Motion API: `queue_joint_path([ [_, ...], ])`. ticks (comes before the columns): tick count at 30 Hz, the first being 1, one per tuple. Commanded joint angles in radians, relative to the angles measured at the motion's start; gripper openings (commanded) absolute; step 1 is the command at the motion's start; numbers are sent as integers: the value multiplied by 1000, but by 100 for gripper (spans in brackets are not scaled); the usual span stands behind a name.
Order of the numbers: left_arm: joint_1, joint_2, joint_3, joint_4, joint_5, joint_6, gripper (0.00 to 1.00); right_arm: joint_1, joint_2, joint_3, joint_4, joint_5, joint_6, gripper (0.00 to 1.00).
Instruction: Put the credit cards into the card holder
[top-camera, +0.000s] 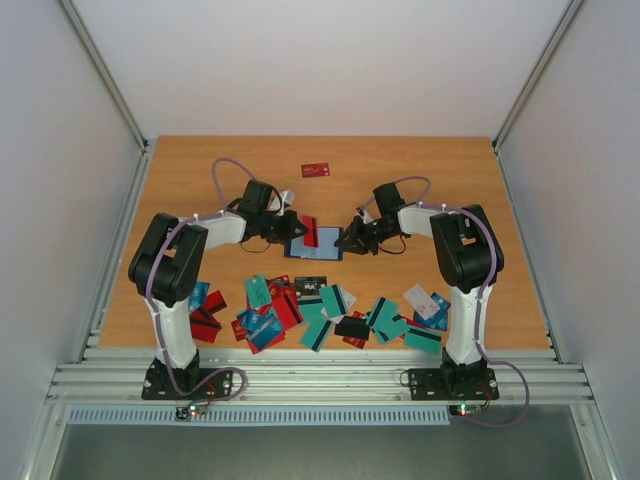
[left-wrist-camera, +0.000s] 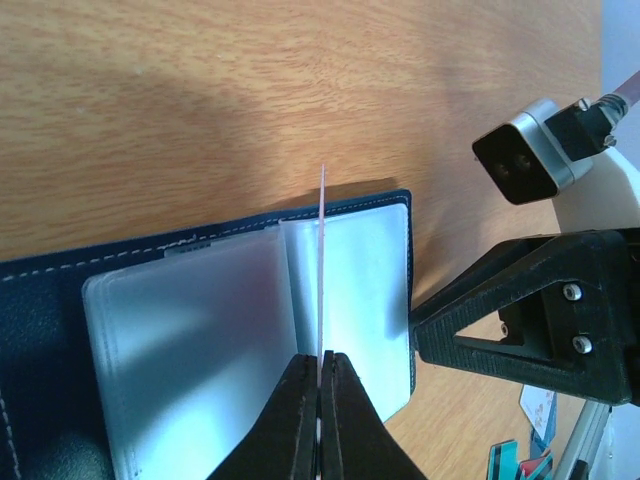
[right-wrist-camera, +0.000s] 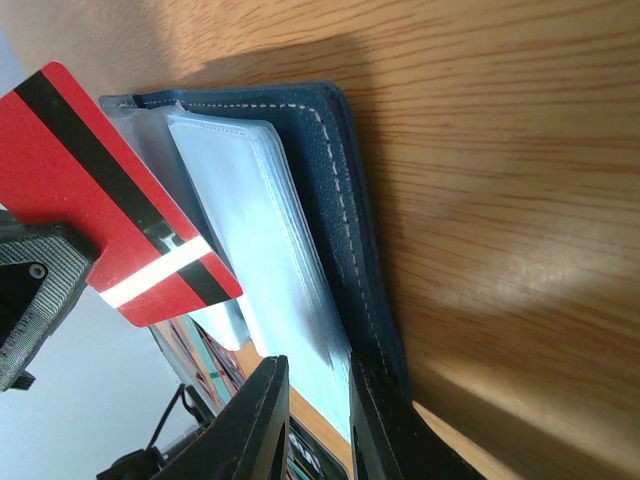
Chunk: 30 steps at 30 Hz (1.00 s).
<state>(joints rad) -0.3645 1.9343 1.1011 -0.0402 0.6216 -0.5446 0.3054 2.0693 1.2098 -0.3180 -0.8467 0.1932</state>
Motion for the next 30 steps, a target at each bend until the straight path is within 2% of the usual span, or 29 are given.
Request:
queue_joint_path([
  [1, 7, 24, -26, 94, 7, 35, 0, 3, 50, -32, -46, 37, -19, 20],
  [9, 5, 38, -43, 133, -1, 35, 0, 4, 51, -46, -43, 32, -19, 19],
  [21, 6, 47, -57, 149, 72, 28, 0, 4, 71, -19, -58, 28, -26, 19],
  [26, 9, 10, -66, 106, 2, 81, 0, 4, 77, -21, -58, 24, -27, 19],
  [30, 13, 34, -33, 104, 22, 94, 0, 4, 79, -21, -58, 21, -30, 19],
])
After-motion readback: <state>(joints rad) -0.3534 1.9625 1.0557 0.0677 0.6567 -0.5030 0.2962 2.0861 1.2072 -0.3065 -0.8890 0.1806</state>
